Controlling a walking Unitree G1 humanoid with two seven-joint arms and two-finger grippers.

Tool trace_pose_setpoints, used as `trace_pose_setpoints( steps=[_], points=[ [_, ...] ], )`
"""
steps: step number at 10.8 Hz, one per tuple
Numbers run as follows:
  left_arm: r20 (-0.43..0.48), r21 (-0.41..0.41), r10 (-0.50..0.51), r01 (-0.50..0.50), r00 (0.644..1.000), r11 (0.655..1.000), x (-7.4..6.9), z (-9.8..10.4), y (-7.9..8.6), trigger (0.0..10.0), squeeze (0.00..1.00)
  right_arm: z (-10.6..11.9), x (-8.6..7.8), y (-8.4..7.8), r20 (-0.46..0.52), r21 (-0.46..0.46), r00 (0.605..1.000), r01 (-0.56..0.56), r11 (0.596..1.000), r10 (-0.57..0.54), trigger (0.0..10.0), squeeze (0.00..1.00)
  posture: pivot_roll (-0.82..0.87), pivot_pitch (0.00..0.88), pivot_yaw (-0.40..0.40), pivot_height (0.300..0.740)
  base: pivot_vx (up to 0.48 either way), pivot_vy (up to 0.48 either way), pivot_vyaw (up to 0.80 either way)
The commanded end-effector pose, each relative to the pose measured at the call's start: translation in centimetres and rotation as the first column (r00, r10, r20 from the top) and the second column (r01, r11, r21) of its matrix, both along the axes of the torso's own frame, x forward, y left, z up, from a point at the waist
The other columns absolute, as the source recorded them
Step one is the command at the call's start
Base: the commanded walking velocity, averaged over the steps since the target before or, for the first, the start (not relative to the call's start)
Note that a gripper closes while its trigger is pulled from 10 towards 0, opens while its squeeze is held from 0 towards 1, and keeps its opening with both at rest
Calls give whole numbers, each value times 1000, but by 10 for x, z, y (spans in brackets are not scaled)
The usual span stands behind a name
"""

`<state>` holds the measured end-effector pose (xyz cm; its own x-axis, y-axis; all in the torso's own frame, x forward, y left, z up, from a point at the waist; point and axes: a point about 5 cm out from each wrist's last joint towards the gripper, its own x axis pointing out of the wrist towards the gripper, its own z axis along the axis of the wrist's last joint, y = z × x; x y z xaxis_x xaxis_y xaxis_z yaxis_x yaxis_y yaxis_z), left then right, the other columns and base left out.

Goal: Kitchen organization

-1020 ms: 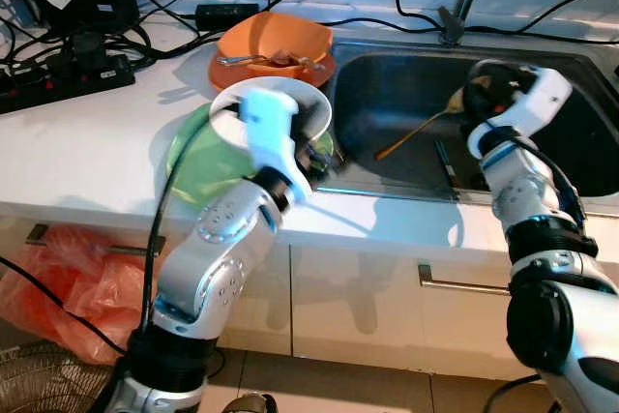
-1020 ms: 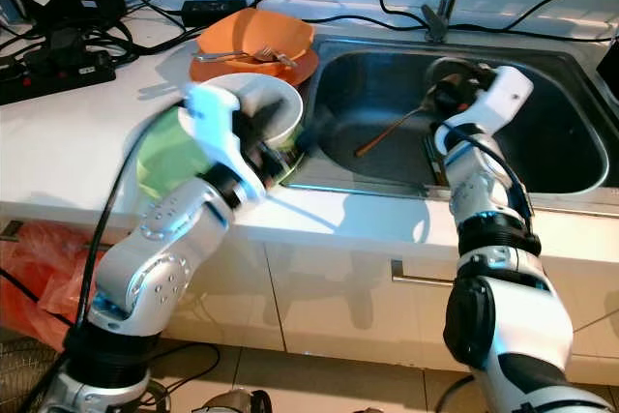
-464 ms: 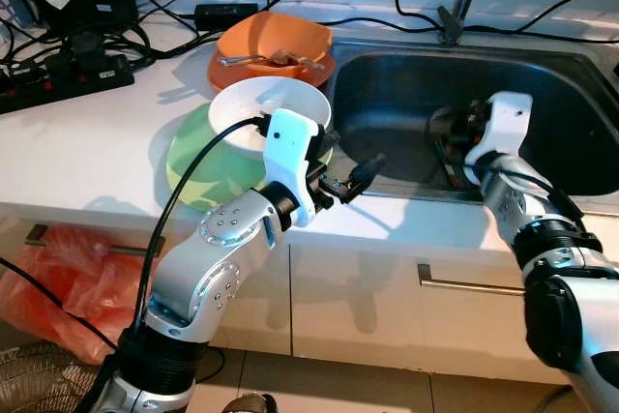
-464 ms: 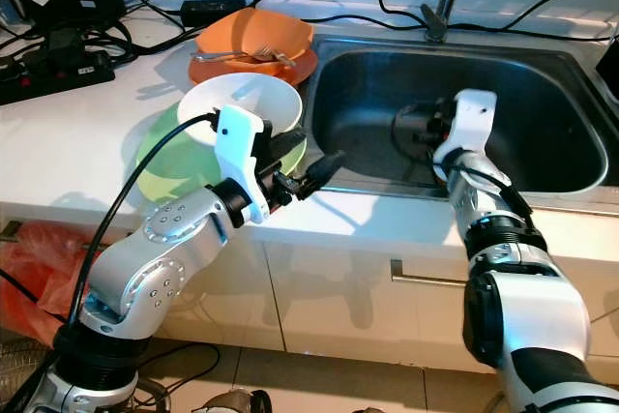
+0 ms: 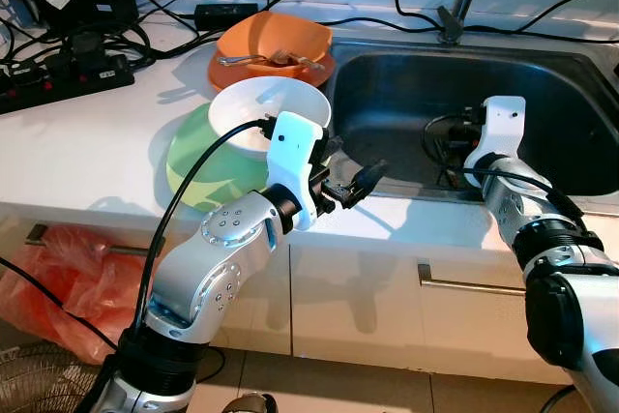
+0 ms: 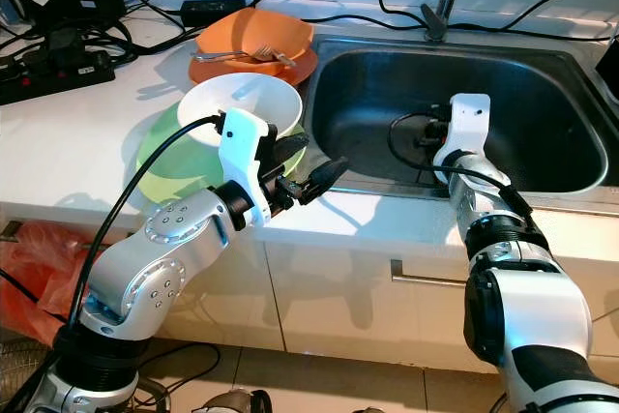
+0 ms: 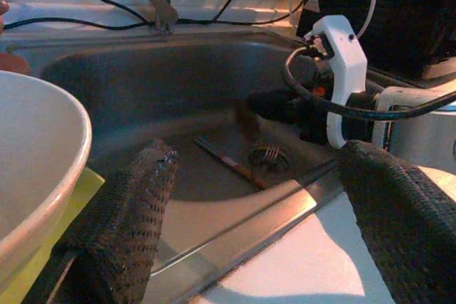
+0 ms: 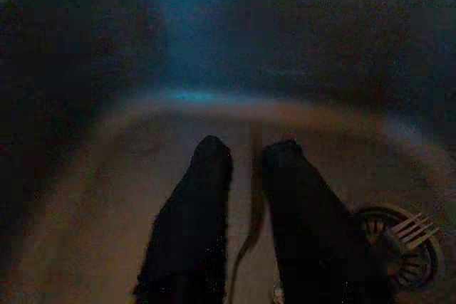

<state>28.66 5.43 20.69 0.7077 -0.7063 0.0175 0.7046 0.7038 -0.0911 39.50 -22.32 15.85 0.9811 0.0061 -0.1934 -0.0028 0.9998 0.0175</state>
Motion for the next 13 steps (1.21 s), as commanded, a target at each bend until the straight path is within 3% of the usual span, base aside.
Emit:
trace_pose_setpoints(
  steps=[1, 4, 8, 9, 11, 13],
  points=[
    [13, 16, -16, 15, 1000, 1000, -1, 3, -2, 10000, 0, 10, 3, -3, 28, -6, 1000, 3, 1000, -3, 10000, 1000, 24, 99, 7, 740, 0, 0, 0],
    [34, 24, 8, -8, 999, 1000, 2, 5, -1, 10000, 0, 27, 8, 1, 114, 11, 994, -7, 1000, 5, 10000, 1000, 21, 91, 9, 740, 0, 0, 0],
    [77, 29, 89, -91, 993, 995, 10, 11, 9, 10000, 0, 59, 14, 28, 315, 89, 941, -160, 983, 124, 10000, 1000, 20, 90, 12, 740, 0, 0, 0],
    [96, 26, 159, -162, 983, 986, 18, 15, 21, 10000, 0, 66, 11, 40, 378, 128, 906, -253, 959, 189, 10000, 1000, 20, 90, 12, 740, 0, 0, 0],
    [121, 30, 227, -232, 966, 972, 26, 20, 32, 10000, 0, 68, 1, 50, 405, 126, 872, -353, 927, 277, 10000, 1000, 11, 99, 13, 740, 0, 0, 0],
    [139, 89, 256, -270, 957, 959, 33, 20, 41, 10000, 0, 68, -10, 54, 414, 117, 849, -406, 906, 328, 10000, 992, 9, 97, 10, 740, 0, 0, 0]
  ],
)
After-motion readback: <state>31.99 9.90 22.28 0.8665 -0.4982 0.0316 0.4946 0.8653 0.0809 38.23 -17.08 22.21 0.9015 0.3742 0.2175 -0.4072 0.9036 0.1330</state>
